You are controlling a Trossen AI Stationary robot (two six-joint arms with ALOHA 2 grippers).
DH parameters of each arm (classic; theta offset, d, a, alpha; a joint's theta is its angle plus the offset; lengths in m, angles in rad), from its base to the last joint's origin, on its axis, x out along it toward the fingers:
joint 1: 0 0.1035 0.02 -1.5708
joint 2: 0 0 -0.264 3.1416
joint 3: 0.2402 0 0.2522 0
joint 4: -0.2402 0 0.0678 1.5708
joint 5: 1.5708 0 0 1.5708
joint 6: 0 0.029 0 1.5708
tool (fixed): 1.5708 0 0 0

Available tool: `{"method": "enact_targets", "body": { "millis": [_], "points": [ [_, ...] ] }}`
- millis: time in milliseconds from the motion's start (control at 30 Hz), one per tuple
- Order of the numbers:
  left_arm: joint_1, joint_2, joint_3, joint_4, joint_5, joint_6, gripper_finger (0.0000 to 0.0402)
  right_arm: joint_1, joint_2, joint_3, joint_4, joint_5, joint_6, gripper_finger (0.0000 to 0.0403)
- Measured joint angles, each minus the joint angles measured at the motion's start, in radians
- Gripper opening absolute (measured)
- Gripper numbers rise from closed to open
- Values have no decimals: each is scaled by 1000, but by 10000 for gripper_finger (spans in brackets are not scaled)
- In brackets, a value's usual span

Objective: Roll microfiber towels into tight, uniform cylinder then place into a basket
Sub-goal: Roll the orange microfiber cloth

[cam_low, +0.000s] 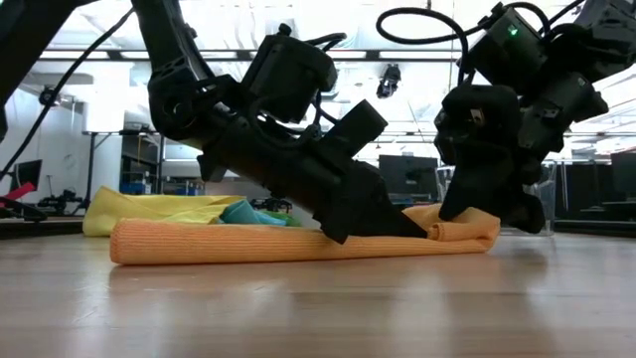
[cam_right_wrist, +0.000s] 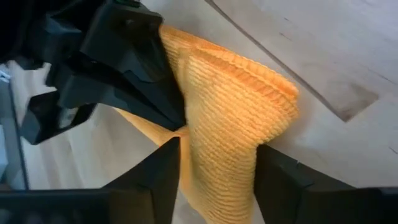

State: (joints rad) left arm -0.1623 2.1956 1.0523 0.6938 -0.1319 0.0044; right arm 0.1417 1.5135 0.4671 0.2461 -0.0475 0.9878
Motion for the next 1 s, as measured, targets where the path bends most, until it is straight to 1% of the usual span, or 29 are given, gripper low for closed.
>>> {"method": "enact_targets", "body": {
  "millis": [300,467,600,733,800,900,1000],
  "points": [
    [0,0,-1,-5,18,2,0,0,0,-5,-12,22,-8,66],
    [-1,-16,-4,12,22,35,0,0,-1,-4,-39,27,-34,22],
    [-8,-57,-8,-14,37,76,0,0,-18,-4,-120,33,-44,16],
    [-7,-94,-4,-13,27,99,0,2,-90,-5,-263,49,-45,15],
    [-4,-93,-5,-16,20,100,0,2,-143,-4,-358,64,-44,15],
    [2,-85,-4,-9,-3,100,0,2,-215,19,-545,108,-22,14],
    [11,-71,8,-6,-9,100,0,2,-258,59,-708,149,-1,14]
  ]
}}
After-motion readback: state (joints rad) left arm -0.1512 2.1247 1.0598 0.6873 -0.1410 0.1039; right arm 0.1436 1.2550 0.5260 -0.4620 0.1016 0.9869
